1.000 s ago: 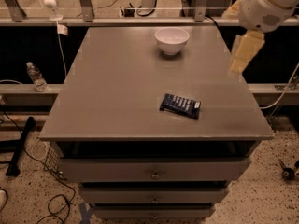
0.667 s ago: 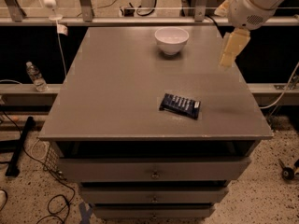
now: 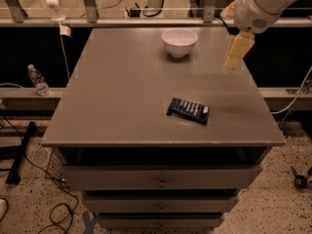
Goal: Move white bowl near rxbar blueberry
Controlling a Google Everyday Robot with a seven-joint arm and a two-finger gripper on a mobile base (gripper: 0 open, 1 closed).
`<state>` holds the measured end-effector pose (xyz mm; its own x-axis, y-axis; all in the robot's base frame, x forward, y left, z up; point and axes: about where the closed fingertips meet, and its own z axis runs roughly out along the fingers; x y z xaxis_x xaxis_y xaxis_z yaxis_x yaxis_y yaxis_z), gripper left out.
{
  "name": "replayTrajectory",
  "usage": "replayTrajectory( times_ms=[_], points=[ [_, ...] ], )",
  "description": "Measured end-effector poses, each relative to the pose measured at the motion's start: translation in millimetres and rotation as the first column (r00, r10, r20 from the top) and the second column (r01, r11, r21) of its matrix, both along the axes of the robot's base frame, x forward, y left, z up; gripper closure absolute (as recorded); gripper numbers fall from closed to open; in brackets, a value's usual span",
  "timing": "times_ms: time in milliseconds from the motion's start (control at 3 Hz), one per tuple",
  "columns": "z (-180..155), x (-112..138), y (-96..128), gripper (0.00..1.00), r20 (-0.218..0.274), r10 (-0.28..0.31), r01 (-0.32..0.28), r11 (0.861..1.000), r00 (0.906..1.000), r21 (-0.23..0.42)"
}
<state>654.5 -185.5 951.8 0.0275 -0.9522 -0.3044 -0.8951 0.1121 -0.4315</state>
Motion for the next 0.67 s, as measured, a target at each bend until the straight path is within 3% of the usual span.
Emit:
replayTrajectory(
  times_ms=[667],
  points=[
    [-19,46,16,0.0,0.028,0.012,-0.013,0.998,0.9995,0.067]
  ],
)
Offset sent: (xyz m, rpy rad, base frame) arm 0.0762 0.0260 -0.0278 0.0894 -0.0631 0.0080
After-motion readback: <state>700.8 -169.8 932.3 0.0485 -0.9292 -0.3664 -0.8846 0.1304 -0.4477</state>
